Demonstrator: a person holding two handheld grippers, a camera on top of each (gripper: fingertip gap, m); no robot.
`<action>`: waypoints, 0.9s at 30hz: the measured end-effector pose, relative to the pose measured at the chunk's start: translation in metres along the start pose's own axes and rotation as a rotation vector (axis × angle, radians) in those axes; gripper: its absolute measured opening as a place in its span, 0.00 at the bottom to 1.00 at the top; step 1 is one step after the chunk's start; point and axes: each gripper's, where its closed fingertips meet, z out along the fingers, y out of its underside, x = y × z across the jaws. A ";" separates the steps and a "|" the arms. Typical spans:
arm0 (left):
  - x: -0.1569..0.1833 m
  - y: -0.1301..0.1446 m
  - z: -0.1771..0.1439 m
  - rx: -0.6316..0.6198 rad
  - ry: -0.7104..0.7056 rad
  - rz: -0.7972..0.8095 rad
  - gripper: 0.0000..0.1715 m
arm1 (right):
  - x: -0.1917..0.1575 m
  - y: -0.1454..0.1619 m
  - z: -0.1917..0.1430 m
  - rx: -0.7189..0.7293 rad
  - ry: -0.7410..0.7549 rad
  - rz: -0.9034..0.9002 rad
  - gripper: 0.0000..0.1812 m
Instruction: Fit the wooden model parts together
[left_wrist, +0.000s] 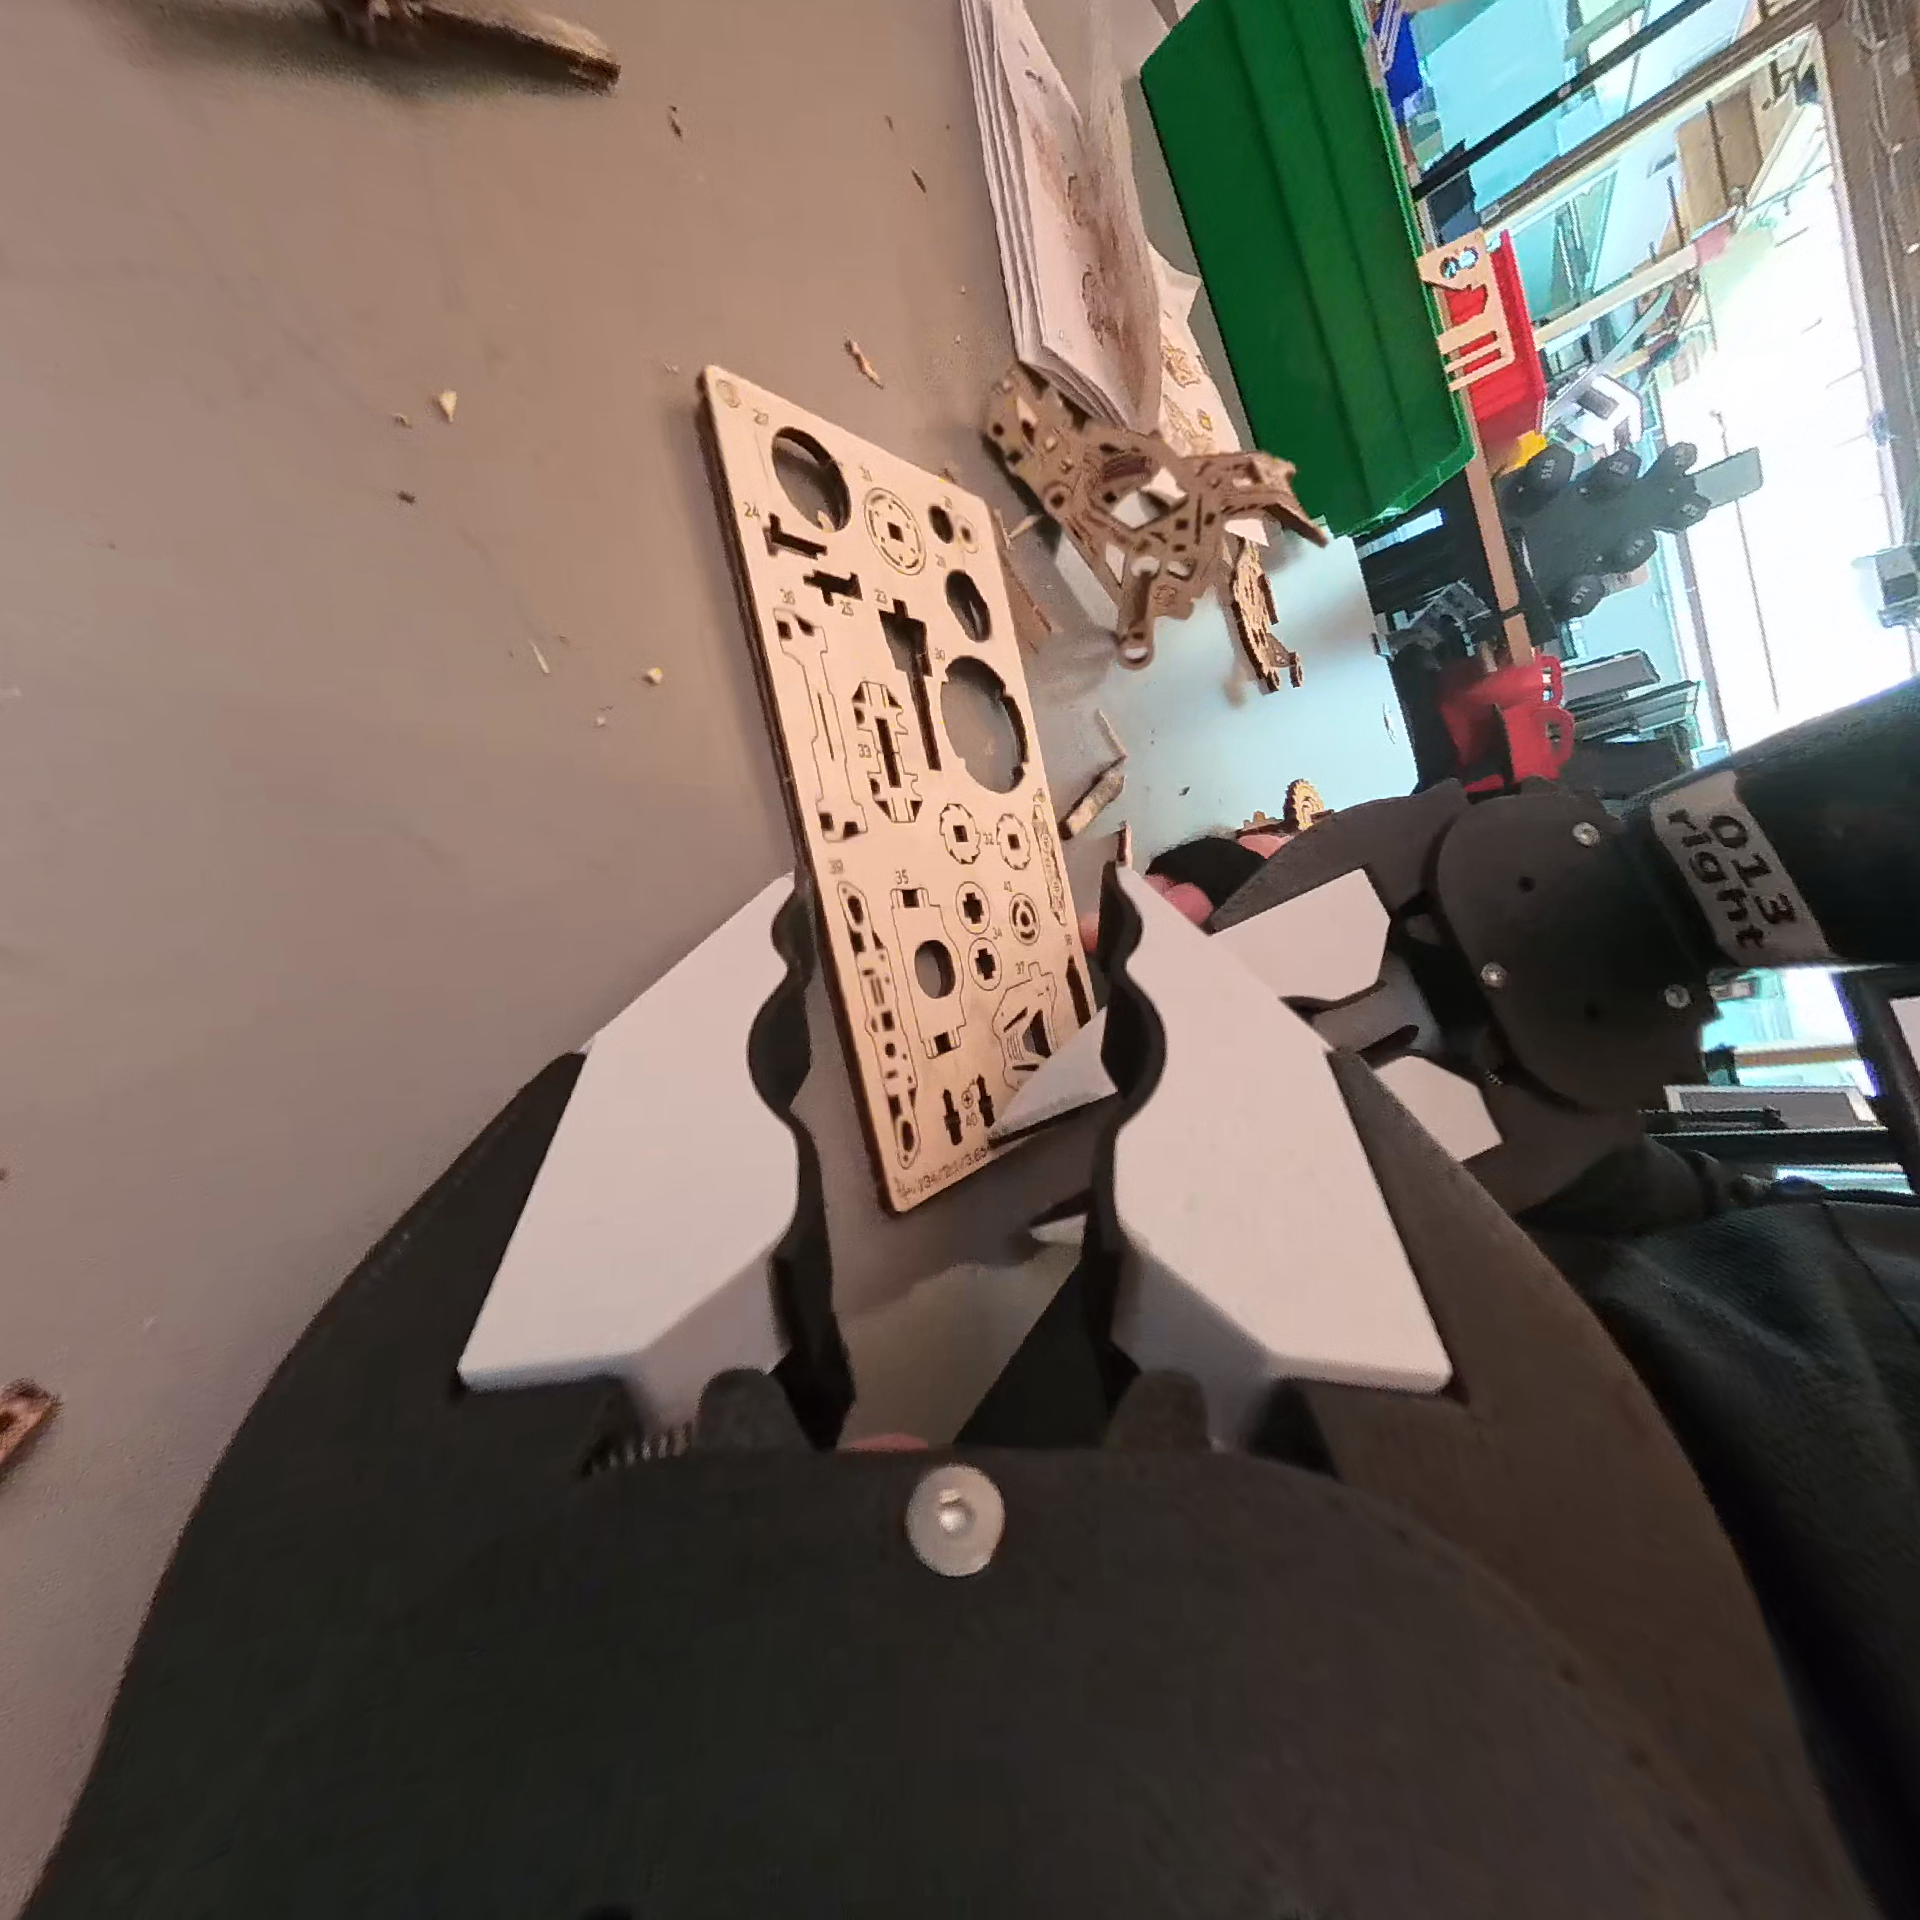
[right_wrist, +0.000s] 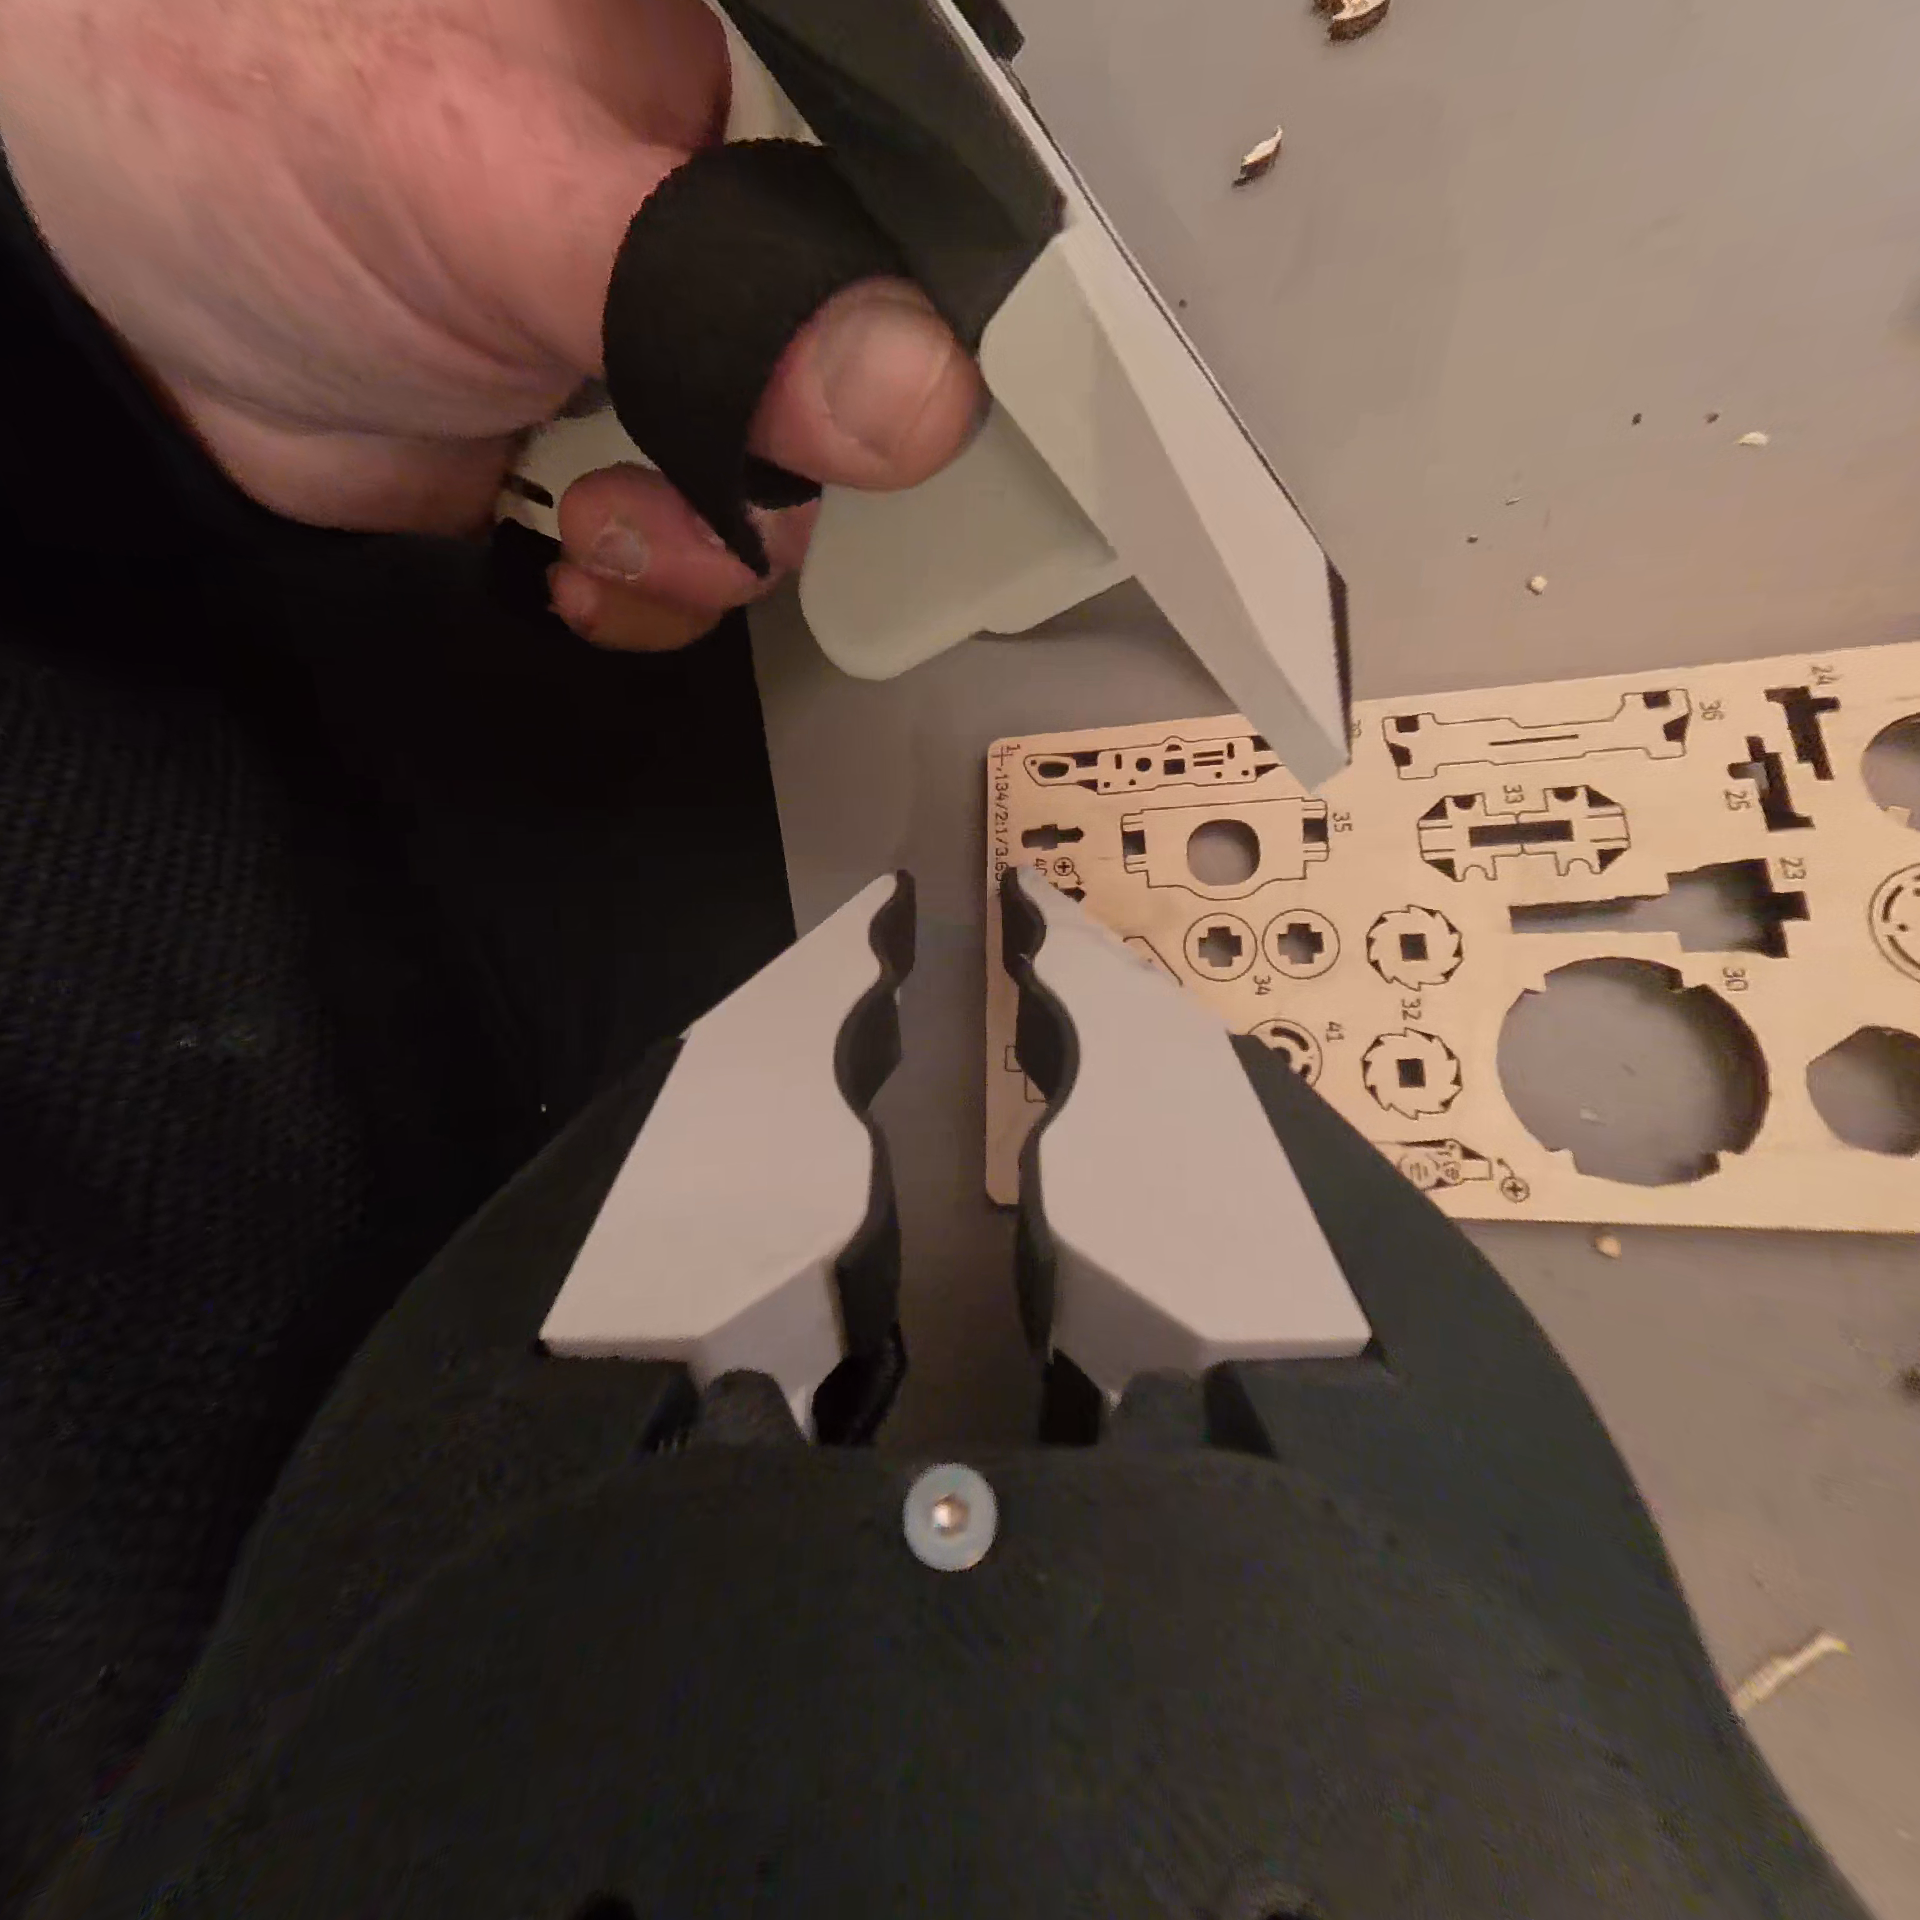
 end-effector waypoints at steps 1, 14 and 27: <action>-0.002 -0.001 -0.002 0.003 -0.007 0.008 0.31 | -0.002 0.000 0.000 0.010 -0.011 0.004 0.09; 0.005 -0.016 -0.008 0.078 0.171 -0.176 0.45 | -0.016 -0.012 0.000 0.088 -0.135 0.063 0.16; 0.043 -0.036 -0.039 0.198 0.627 -0.347 0.15 | -0.022 -0.027 -0.008 0.175 -0.261 0.104 0.02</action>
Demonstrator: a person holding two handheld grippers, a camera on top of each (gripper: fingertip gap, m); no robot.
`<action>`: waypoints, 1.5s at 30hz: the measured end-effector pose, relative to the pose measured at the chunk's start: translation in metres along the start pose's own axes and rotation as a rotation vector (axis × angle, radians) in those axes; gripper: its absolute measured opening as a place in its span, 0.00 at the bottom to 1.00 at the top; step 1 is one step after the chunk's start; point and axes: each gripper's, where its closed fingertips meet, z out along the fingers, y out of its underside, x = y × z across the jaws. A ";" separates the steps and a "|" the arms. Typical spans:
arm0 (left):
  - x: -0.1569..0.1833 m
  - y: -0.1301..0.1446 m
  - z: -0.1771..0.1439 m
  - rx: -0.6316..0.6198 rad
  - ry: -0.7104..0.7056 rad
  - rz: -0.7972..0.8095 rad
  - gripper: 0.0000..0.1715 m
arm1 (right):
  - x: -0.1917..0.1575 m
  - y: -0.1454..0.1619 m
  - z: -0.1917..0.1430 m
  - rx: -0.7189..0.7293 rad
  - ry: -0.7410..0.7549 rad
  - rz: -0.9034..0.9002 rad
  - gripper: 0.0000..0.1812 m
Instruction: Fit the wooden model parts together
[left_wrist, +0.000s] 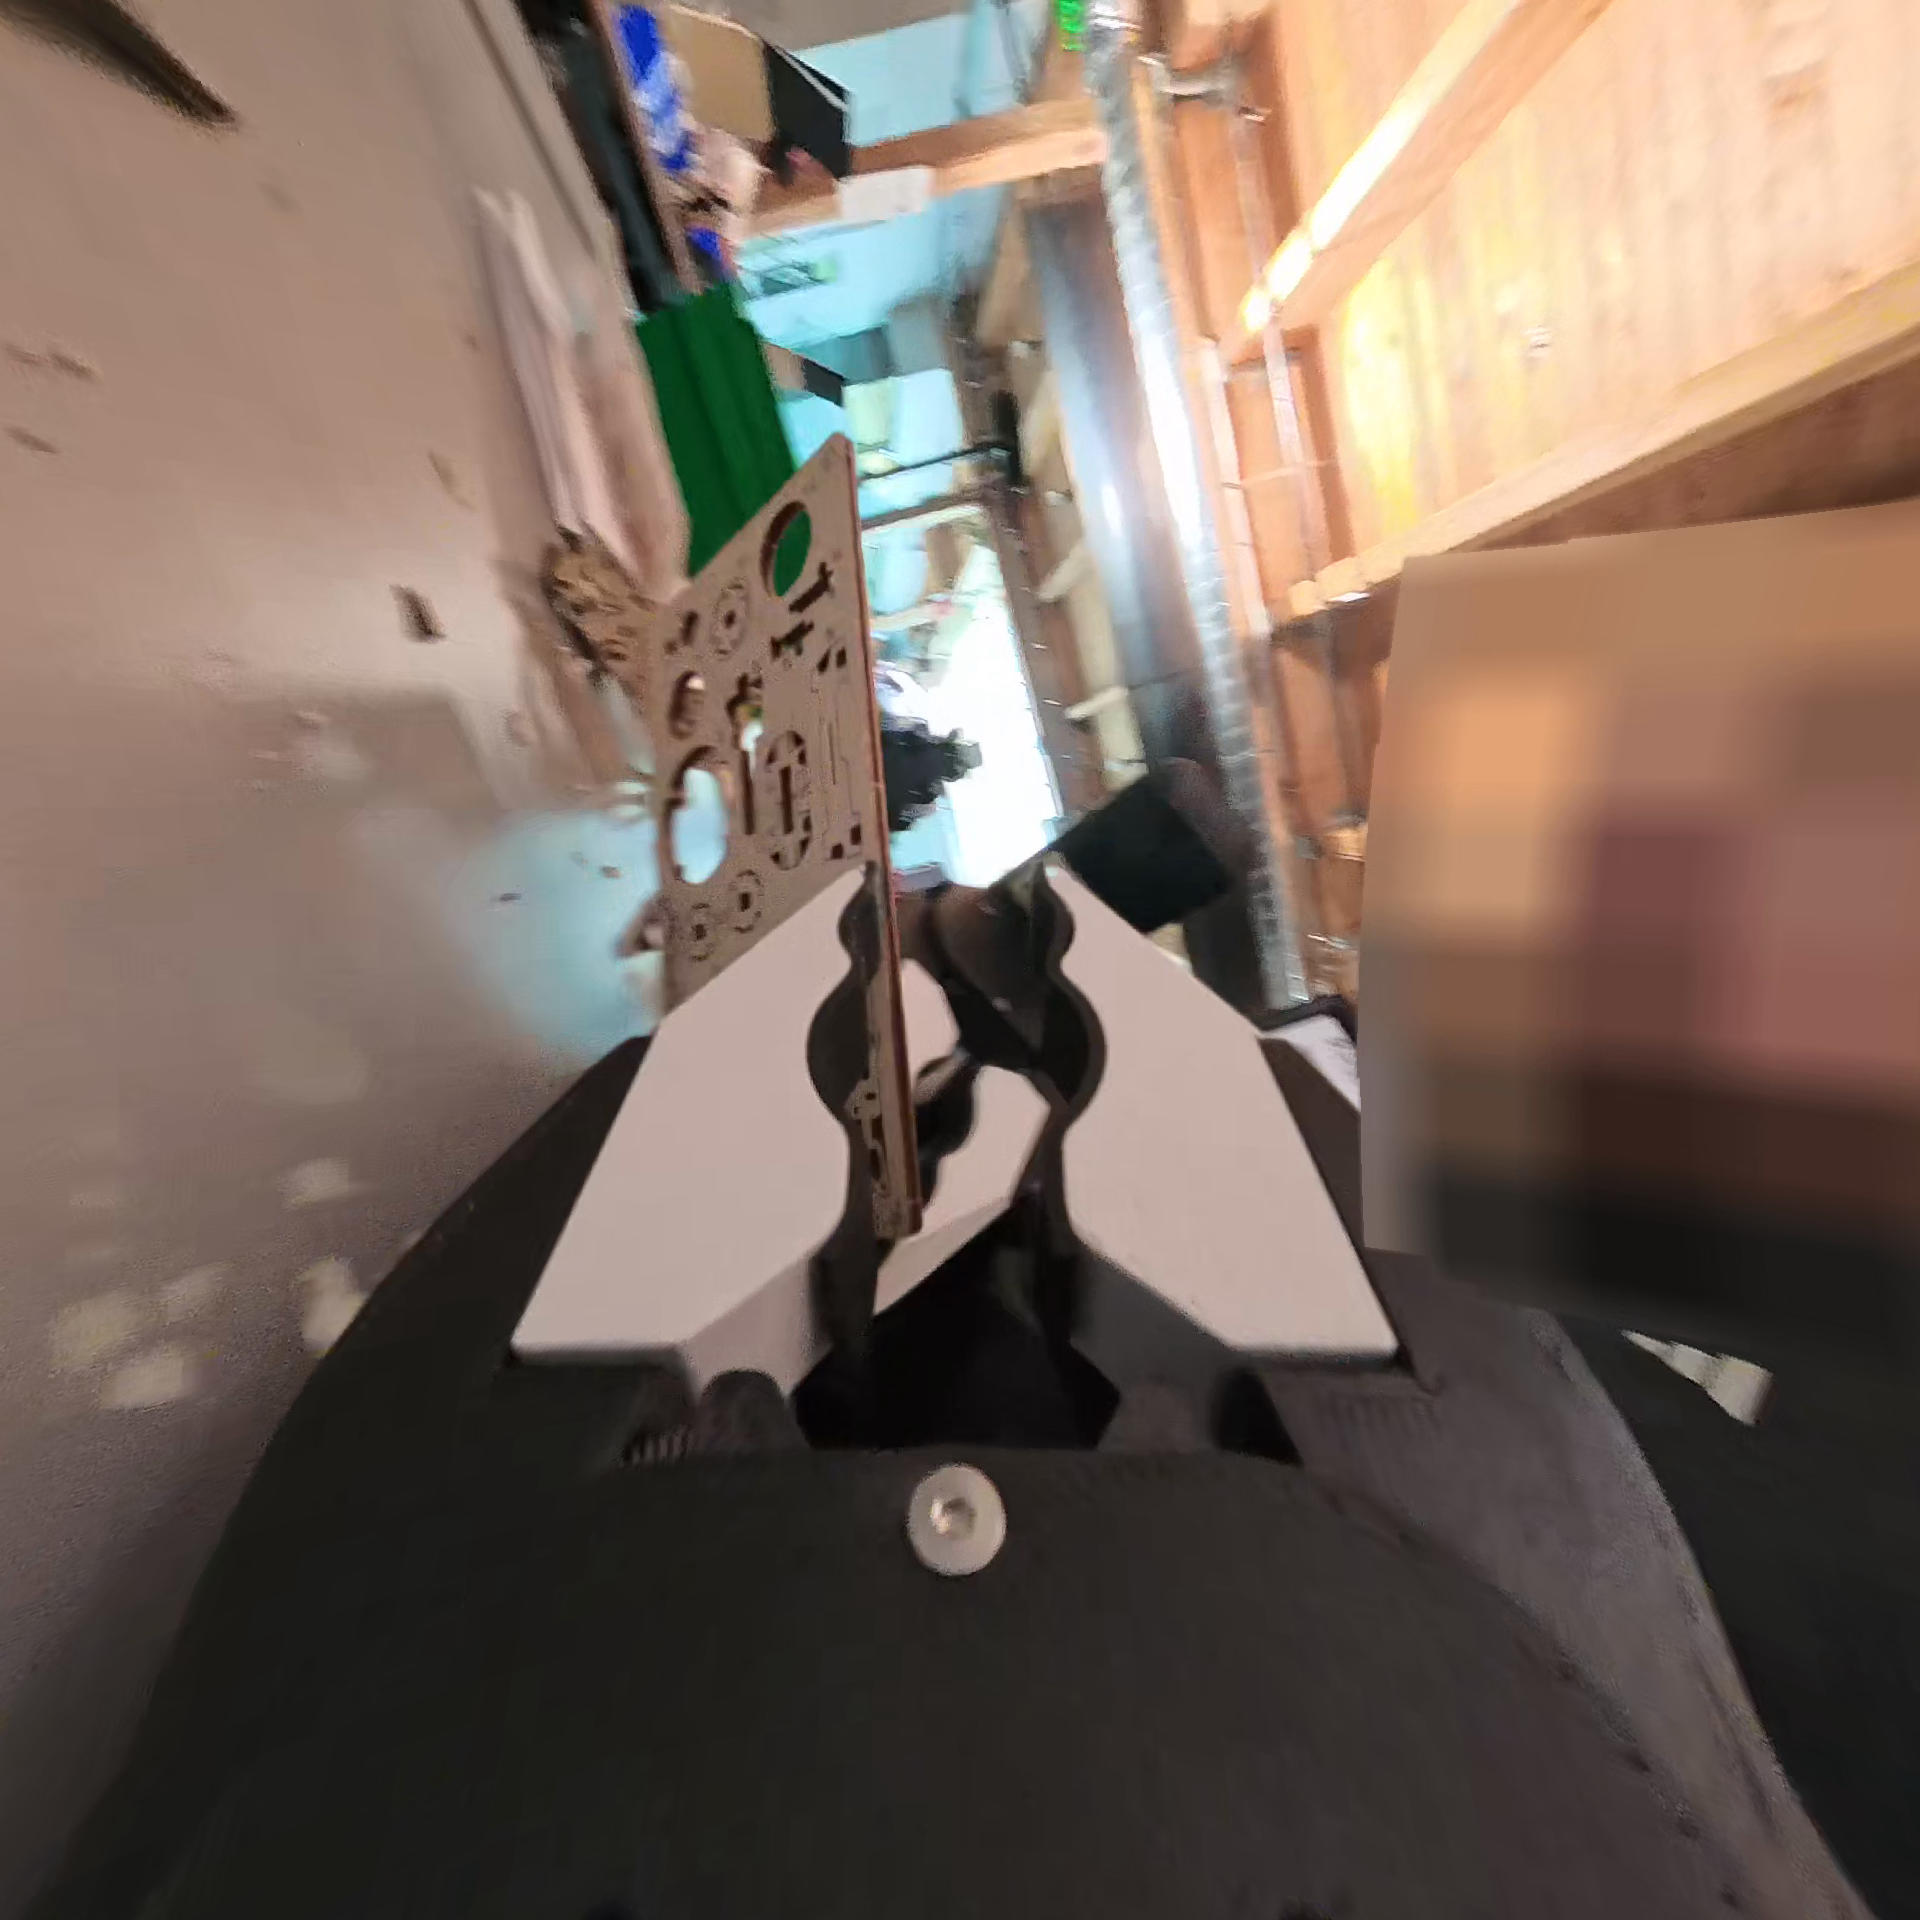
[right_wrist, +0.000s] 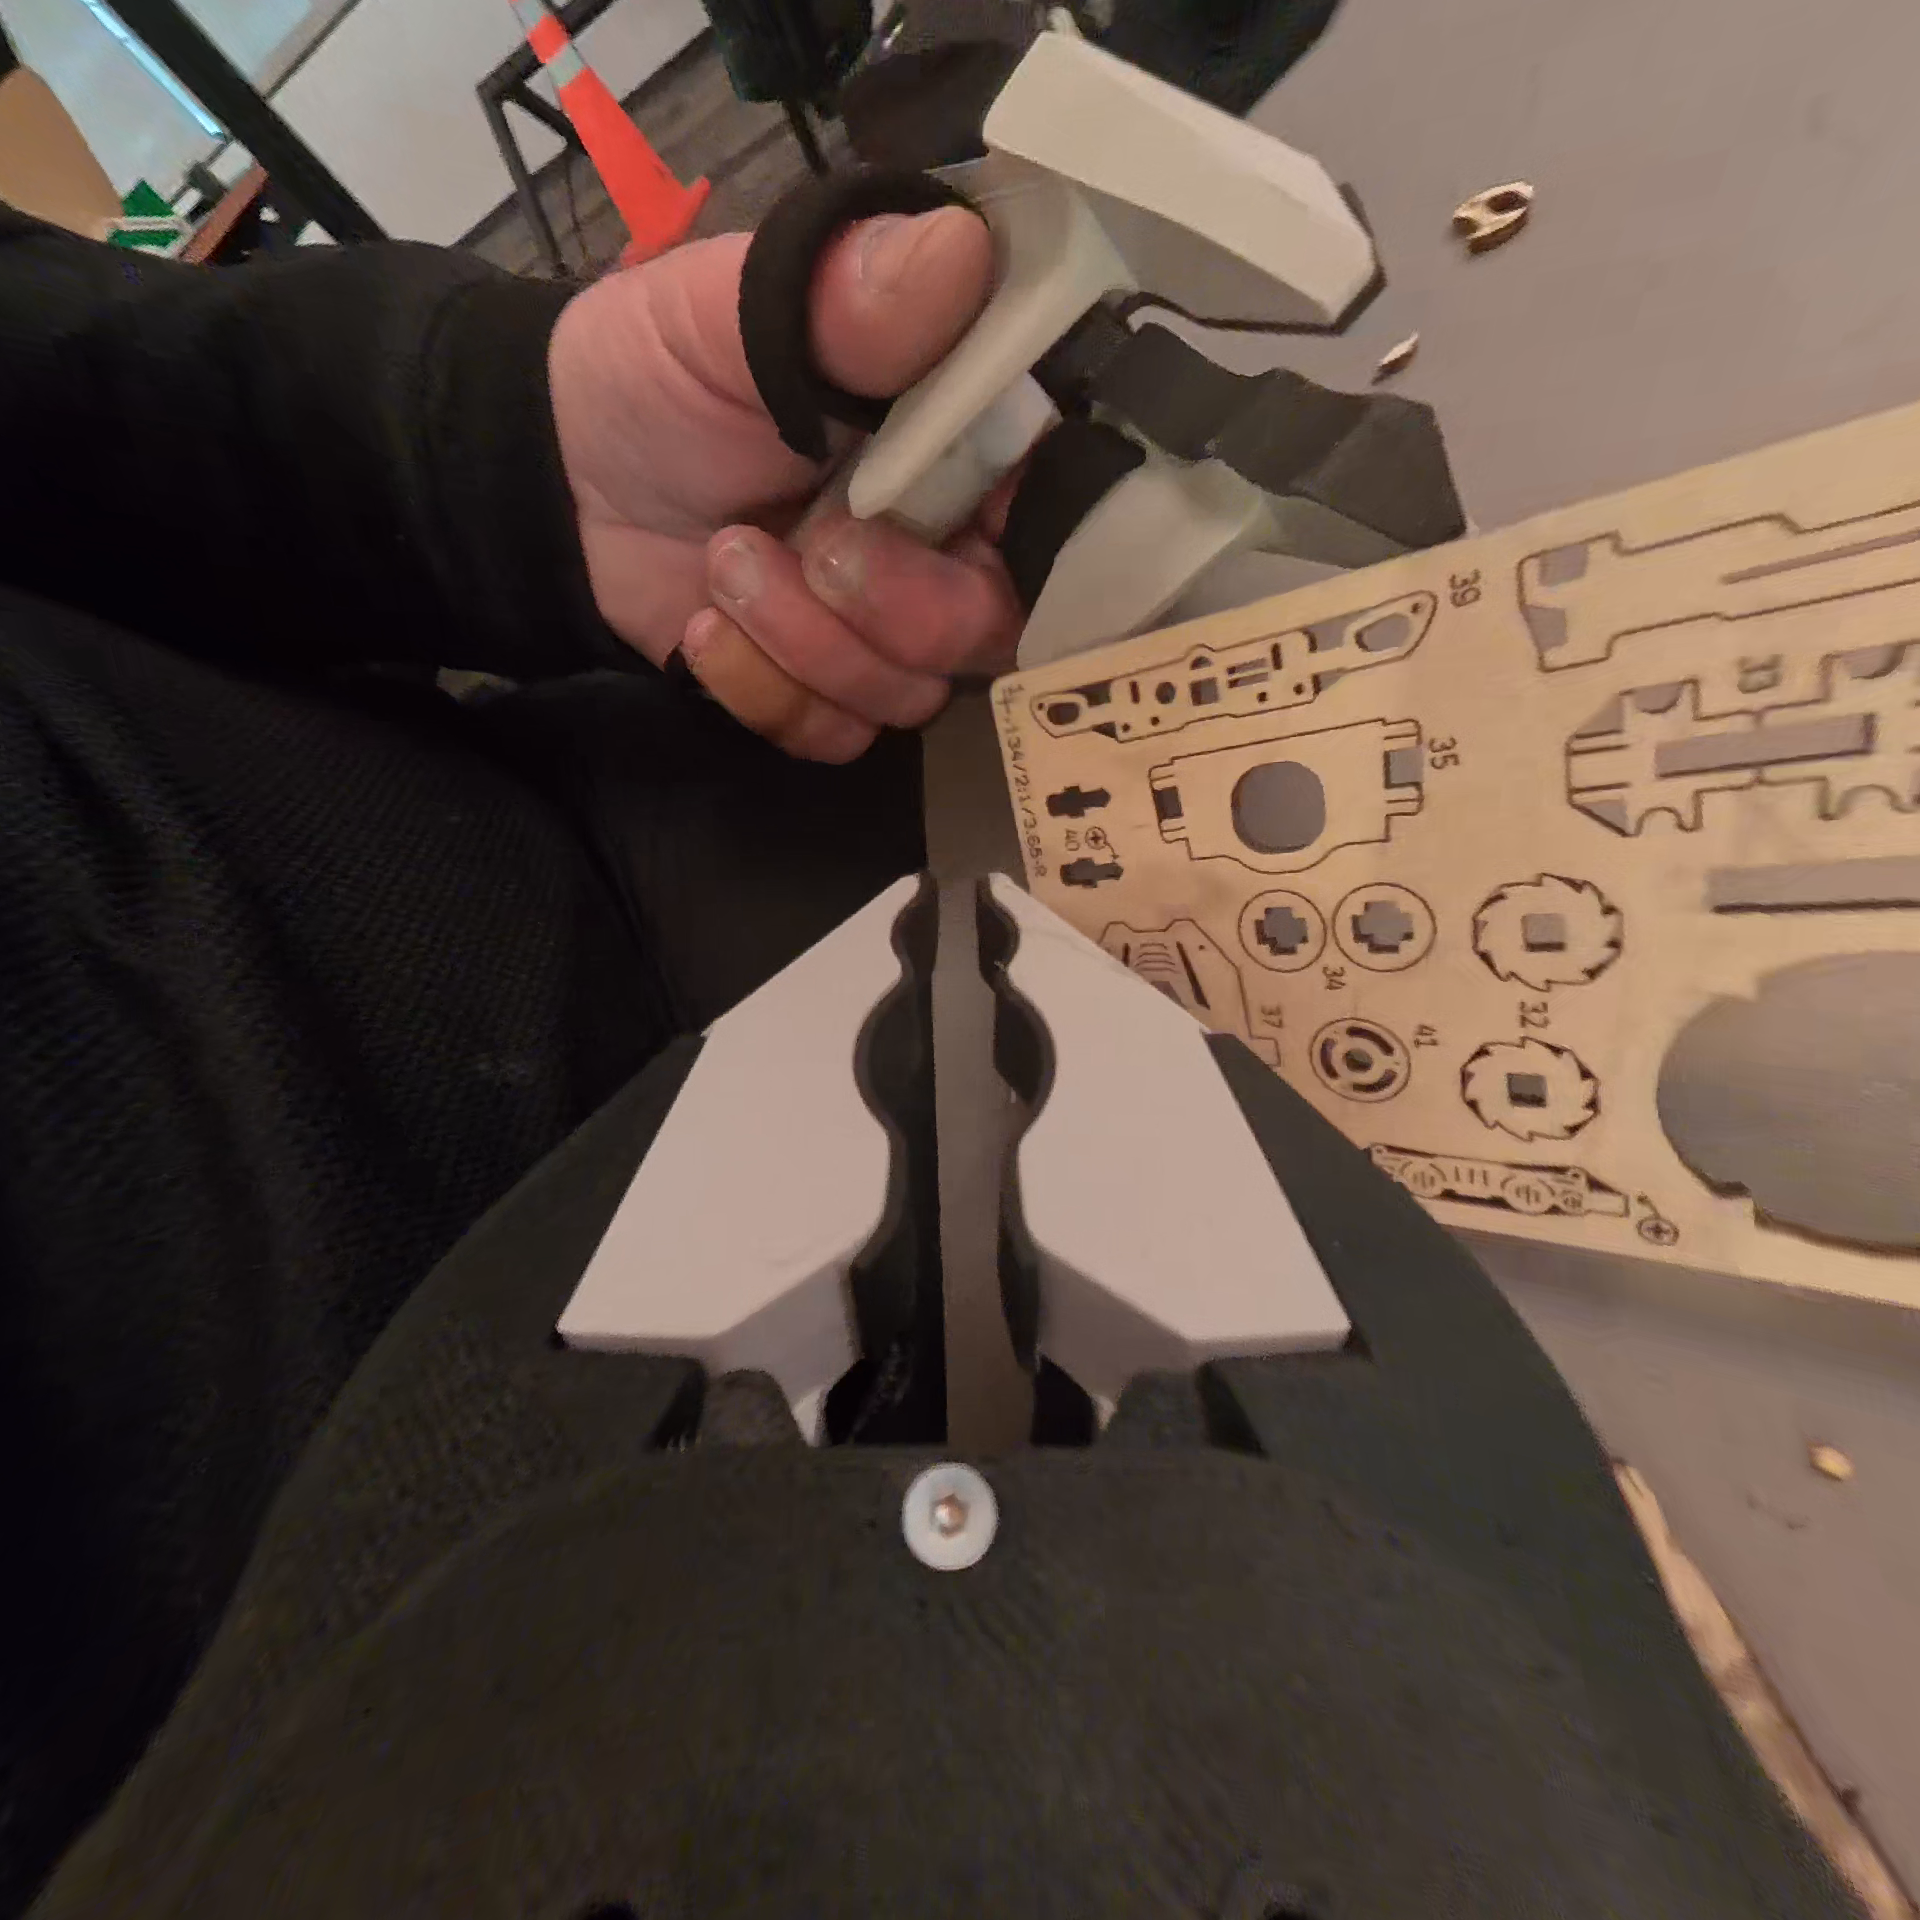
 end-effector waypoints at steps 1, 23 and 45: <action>0.007 0.003 0.003 -0.018 0.059 -0.023 0.14 | -0.002 0.000 0.000 -0.001 -0.012 -0.008 0.01; -0.008 -0.015 -0.019 0.061 -0.208 0.233 0.01 | 0.024 -0.049 -0.063 0.400 0.230 0.039 0.02; 0.033 -0.006 -0.020 0.047 -0.094 0.313 0.07 | 0.040 -0.108 -0.073 0.604 -0.103 0.397 0.01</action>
